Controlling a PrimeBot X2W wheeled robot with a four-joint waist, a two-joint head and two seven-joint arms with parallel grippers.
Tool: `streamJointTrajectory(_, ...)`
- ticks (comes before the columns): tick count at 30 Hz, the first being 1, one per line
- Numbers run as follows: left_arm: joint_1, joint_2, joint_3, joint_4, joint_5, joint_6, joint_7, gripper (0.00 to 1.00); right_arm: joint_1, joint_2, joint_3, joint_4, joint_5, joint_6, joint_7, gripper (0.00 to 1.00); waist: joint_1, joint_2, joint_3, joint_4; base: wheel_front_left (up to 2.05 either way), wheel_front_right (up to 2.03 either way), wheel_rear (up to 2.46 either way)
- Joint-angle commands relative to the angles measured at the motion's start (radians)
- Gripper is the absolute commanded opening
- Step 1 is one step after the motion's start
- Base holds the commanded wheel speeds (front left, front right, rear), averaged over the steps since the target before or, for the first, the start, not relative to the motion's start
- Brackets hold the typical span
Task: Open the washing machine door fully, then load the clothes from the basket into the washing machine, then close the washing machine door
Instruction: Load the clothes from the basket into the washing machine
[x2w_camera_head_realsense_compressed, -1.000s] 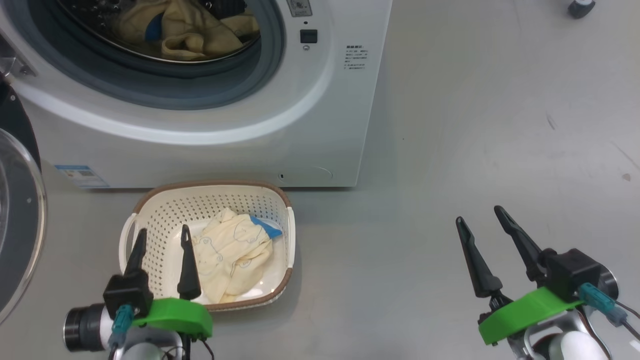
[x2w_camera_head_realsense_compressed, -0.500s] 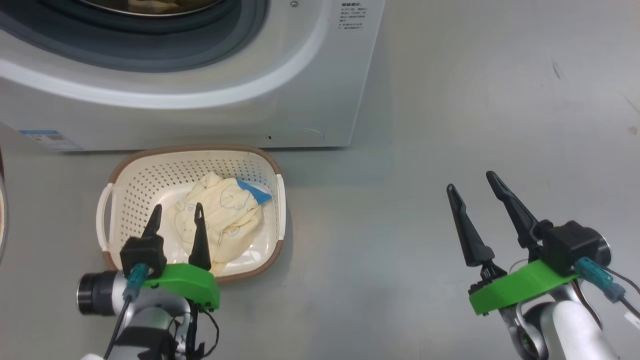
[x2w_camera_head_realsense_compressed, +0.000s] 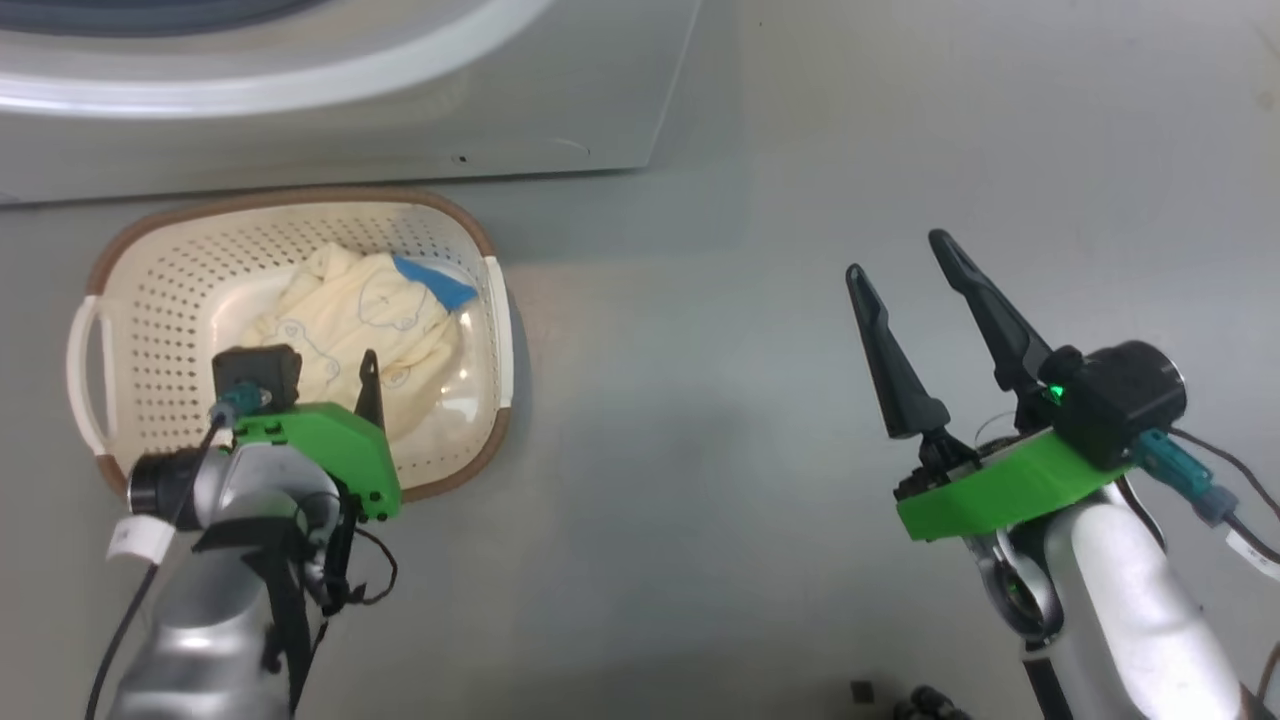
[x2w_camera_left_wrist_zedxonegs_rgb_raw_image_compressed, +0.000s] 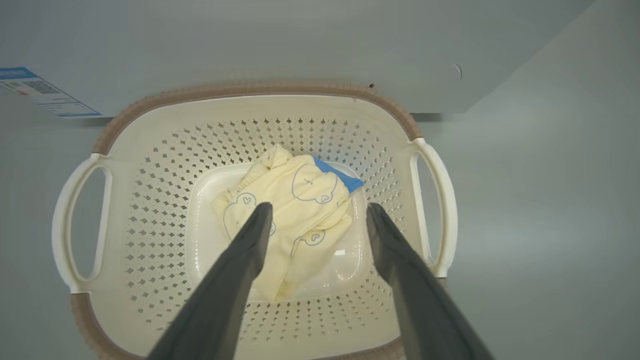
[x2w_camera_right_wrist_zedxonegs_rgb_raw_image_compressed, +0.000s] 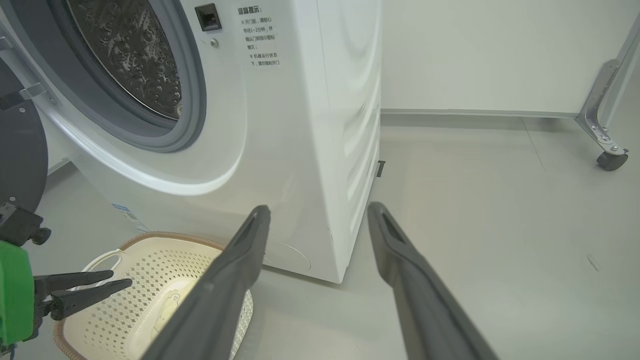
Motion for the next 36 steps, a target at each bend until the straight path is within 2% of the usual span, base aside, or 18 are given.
streamJointTrajectory(1,-0.033,0.019,0.033,0.014,-0.010,-0.011,0.003,1.00,-0.023,-0.007,0.027,-0.024,0.010,0.008,-0.018,1.00,-0.0001,0.0000,0.077,-0.042,0.00,0.00,0.00)
streamJointTrajectory(9,-0.203,0.053,0.070,0.209,-0.067,-0.071,0.047,1.00,-0.125,-0.007,0.073,-0.017,0.038,0.008,-0.036,1.00,-0.0001,0.0000,0.245,-0.105,0.00,0.00,0.00)
streamJointTrajectory(22,-0.385,0.137,0.101,0.353,-0.118,-0.096,0.108,1.00,-0.211,-0.007,0.110,-0.049,0.088,0.008,-0.039,1.00,-0.0001,0.0000,0.418,-0.178,0.00,0.00,0.00)
streamJointTrajectory(28,-0.432,0.174,0.109,0.377,-0.126,-0.083,0.131,1.00,-0.225,-0.007,0.128,-0.059,0.114,0.008,-0.039,1.00,-0.0001,0.0000,0.468,-0.213,0.00,0.00,0.00)
streamJointTrajectory(36,-0.465,0.213,0.122,0.403,-0.136,0.010,0.148,1.00,-0.235,-0.007,0.150,-0.073,0.139,0.008,-0.039,1.00,-0.0001,0.0000,0.519,-0.261,0.00,0.00,0.00)
